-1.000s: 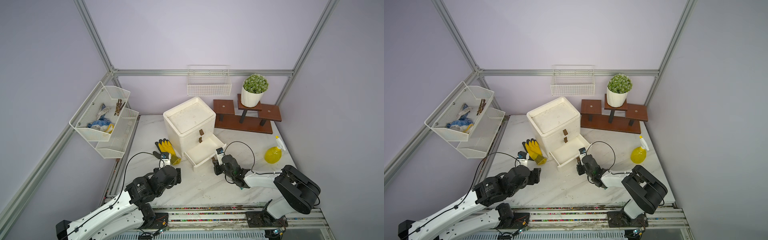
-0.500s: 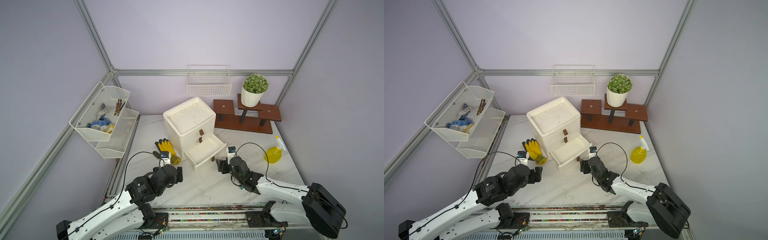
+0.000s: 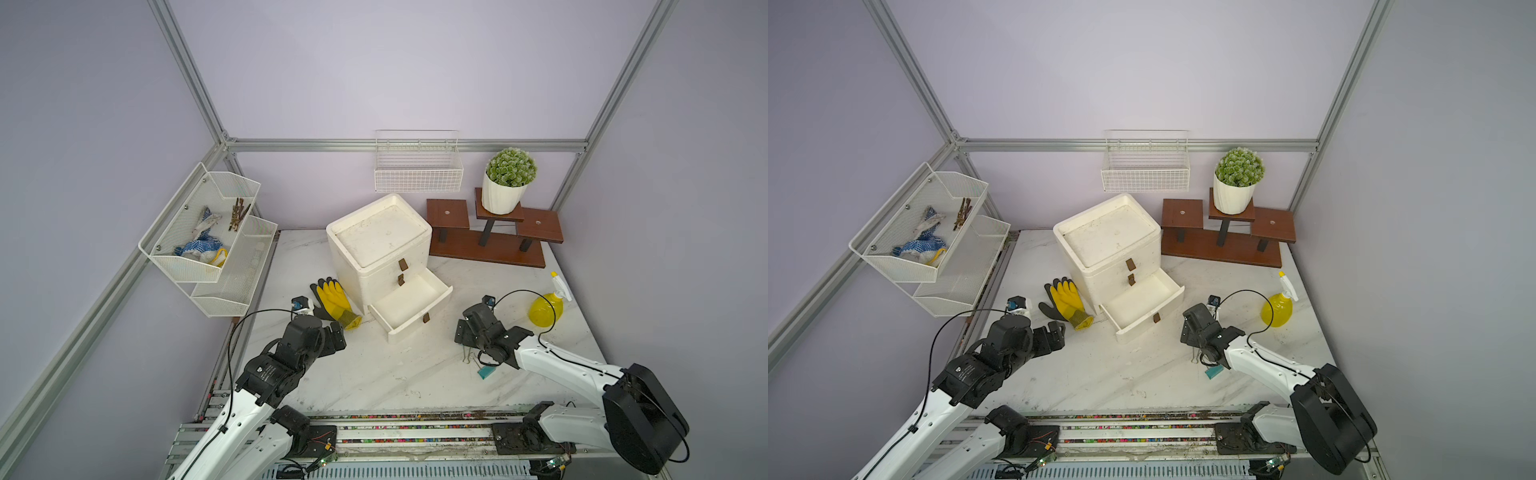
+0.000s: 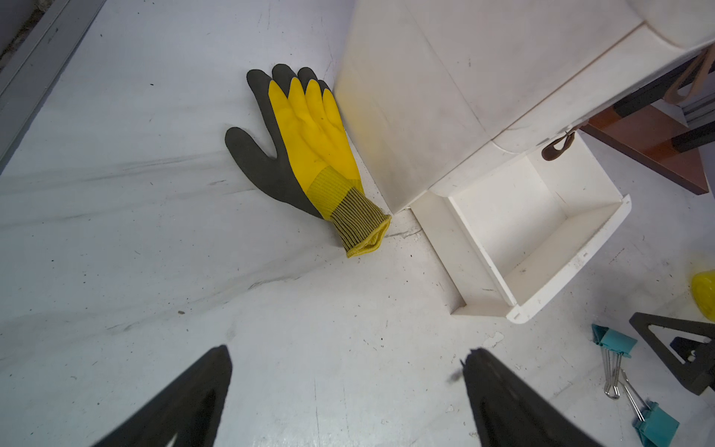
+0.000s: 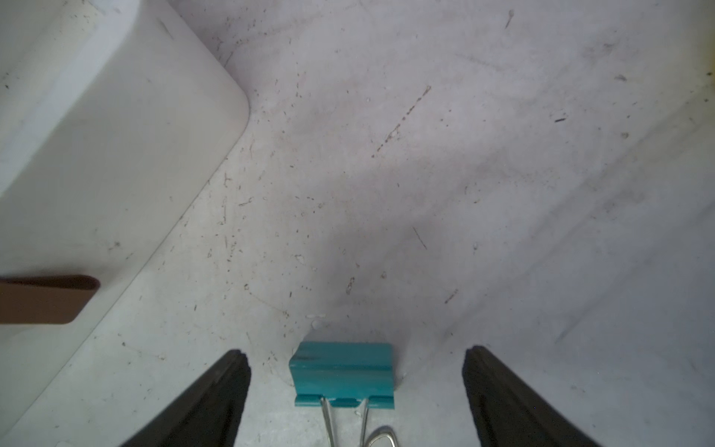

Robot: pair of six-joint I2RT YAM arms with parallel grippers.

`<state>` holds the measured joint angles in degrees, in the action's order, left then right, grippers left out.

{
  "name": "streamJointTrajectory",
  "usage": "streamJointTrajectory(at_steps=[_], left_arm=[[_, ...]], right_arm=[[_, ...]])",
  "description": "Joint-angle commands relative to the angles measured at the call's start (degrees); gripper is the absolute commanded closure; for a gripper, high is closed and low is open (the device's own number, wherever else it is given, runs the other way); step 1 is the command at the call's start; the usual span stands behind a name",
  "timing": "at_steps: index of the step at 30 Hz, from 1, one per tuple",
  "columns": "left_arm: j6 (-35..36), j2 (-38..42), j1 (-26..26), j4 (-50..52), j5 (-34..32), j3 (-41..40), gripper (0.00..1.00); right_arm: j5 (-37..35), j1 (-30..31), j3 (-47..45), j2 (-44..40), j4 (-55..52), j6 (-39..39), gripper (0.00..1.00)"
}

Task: Put the binder clips in the drawer according to color
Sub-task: Pick up the binder clip at the center of the board.

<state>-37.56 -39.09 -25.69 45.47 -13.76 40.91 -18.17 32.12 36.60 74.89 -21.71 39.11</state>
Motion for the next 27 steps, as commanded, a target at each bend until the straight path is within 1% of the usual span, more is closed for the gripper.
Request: streamJointTrajectory(at_steps=[1, 5, 10, 14, 17, 20, 22, 23, 25, 27], left_arm=[[2.3, -0.8, 2.3, -1.4, 3.8, 1.2, 0.03], [3.3, -0.9, 6.0, -1.4, 7.1, 1.9, 0.02], [3.5, 0.3, 9.9, -0.6, 11.8, 3.1, 0.03], [3.8, 0.9, 10.3, -0.1, 12.5, 3.3, 0.03], [4.4, 0.4, 10.5, 0.3, 12.7, 4.2, 0.03], [5.4, 0.1, 10.7, 1.4, 12.5, 5.6, 0.03], [6.0, 0.2, 10.7, 1.4, 12.9, 6.0, 0.03], [6.3, 0.3, 10.8, 1.1, 13.2, 6.0, 0.03], [7.0, 0.3, 10.8, 0.7, 13.5, 6.1, 0.03], [7.6, 0.6, 10.9, 0.4, 13.6, 6.0, 0.04]], right_arm=[[2.7, -0.3, 4.0, 4.6, -3.5, -3.3, 0.11], [4.4, -0.2, 5.9, 8.9, -4.0, -3.9, 0.13], [2.7, -0.1, 4.7, 7.9, -5.7, -0.9, 0.16], [4.2, 0.4, 3.3, 8.3, -4.0, -0.6, 0.18], [4.0, 0.4, 3.9, 10.6, -4.0, -0.3, 0.22], [2.9, 0.4, 3.0, 10.3, -3.8, 0.3, 0.27], [2.9, 0.4, 2.3, 9.7, -2.8, 0.3, 0.32], [3.0, 0.4, 2.3, 9.6, -2.7, 0.2, 0.39], [3.1, 0.4, 2.6, 9.5, -2.8, 0.1, 0.48], [2.5, 0.6, 2.8, 8.5, -3.0, -0.1, 0.60]])
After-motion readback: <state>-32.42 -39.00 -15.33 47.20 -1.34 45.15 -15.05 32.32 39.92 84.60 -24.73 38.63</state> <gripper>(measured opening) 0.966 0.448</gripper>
